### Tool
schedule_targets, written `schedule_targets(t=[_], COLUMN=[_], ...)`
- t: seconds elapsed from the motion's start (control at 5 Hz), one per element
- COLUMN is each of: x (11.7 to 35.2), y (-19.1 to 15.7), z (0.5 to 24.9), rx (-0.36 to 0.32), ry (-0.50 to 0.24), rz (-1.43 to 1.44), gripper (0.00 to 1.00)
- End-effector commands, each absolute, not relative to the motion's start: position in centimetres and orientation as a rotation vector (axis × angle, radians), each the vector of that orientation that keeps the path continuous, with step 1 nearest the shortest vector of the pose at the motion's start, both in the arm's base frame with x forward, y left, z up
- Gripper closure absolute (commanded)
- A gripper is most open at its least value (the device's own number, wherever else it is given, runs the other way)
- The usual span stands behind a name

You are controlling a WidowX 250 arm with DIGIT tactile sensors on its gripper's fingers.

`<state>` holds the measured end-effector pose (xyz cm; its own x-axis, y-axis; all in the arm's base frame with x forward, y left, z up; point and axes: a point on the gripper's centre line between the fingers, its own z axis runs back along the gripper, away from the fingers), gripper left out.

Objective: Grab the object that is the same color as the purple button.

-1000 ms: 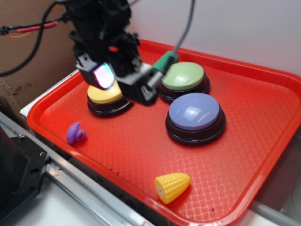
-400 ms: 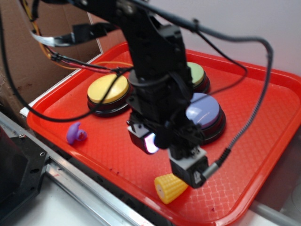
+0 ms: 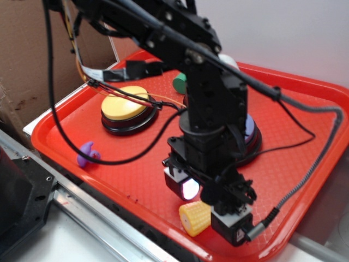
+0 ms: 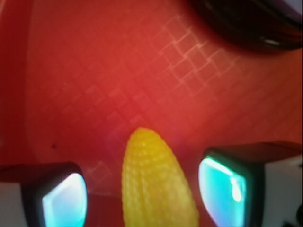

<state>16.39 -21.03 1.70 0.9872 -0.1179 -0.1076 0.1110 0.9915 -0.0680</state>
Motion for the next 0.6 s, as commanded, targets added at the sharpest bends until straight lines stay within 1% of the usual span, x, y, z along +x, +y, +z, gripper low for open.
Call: schedule_targets(t=[0.0, 0.2, 0.4], x=[16.8, 16.8, 17.0], y=[-21.8, -21.6, -20.8], z=[2.5, 2.7, 3.8], rx=[-0.077, -0.076, -0.093], ry=[0.063, 0.076, 0.074], rz=[-0.104, -0.082, -0.053], gripper=[1.00, 1.00, 1.00])
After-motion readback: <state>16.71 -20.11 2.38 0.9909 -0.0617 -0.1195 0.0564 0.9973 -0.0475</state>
